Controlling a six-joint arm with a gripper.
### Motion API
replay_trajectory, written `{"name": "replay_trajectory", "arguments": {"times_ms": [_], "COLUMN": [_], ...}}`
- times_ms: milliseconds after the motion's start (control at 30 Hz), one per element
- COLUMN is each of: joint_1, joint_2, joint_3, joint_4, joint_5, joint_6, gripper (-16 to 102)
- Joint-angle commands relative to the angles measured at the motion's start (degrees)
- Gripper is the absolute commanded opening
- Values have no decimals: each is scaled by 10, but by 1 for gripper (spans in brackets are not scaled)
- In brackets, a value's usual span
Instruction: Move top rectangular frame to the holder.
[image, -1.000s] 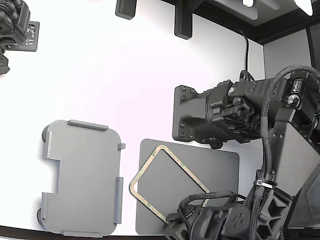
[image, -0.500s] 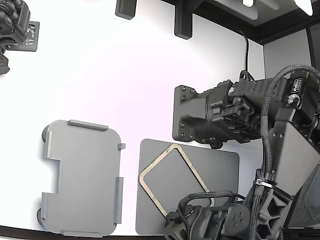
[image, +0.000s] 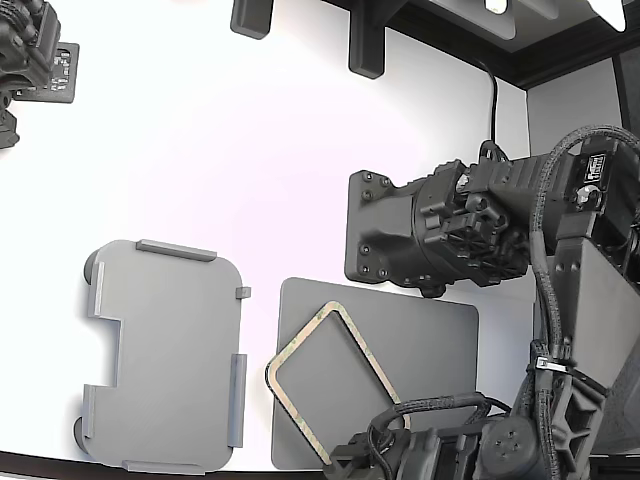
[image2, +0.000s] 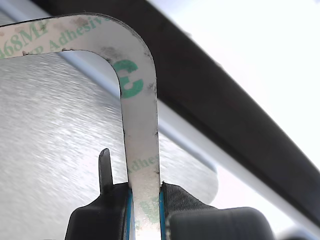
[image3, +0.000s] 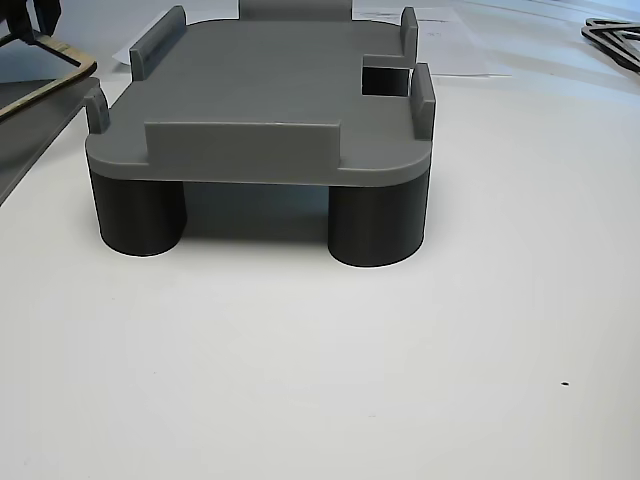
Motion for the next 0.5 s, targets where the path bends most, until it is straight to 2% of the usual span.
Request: {"name": "replay_trajectory", "arguments": {"times_ms": [0, 233, 467], "joint_1": [-11, -2, -3], "joint_2": [25, 39, 25], "joint_3": [-33, -82, -151], "joint_4": [-3, -18, 35], "joint_5": [27, 138, 235], "joint_6": [22, 216, 500], "gripper": [-11, -11, -11]}}
